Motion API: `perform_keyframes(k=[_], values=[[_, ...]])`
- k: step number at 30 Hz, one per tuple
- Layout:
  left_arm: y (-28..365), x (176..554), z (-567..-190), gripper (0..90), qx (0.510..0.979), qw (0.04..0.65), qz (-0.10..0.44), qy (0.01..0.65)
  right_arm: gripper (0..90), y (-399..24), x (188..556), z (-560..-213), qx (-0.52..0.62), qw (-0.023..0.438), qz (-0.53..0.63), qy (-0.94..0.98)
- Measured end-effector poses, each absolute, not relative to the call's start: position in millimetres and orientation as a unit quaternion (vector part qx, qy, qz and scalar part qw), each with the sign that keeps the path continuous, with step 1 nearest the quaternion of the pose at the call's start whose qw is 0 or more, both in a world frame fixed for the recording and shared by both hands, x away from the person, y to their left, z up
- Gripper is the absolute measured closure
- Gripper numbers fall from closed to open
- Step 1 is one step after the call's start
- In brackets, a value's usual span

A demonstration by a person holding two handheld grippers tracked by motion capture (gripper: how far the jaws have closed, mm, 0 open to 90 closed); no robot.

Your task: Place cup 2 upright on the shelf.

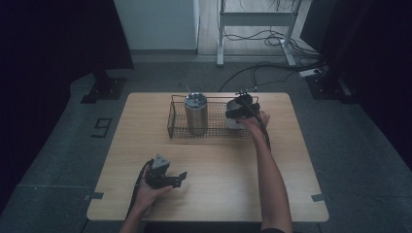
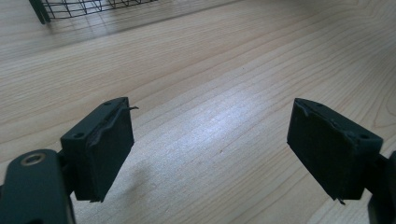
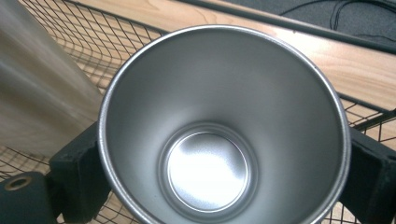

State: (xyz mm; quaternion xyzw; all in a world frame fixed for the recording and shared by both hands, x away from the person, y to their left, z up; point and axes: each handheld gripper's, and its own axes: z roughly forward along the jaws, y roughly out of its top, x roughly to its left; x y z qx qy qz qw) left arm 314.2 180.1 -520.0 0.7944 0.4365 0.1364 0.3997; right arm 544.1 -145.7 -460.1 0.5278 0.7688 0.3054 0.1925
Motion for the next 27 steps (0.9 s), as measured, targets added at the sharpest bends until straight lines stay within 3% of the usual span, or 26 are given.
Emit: perform_keyframes(k=[22,27], values=[[187.7,314.4,-518.0,14.6,0.788,0.404,0.142,0.442,6.6,-139.6,545.8,-472.6,0.533,0.195,0.267,0.779],[187.0,314.8,-519.3,14.6,0.79,0.4,0.141,0.443,3.2,-141.0,543.1,-472.5,0.544,0.195,0.259,0.774]])
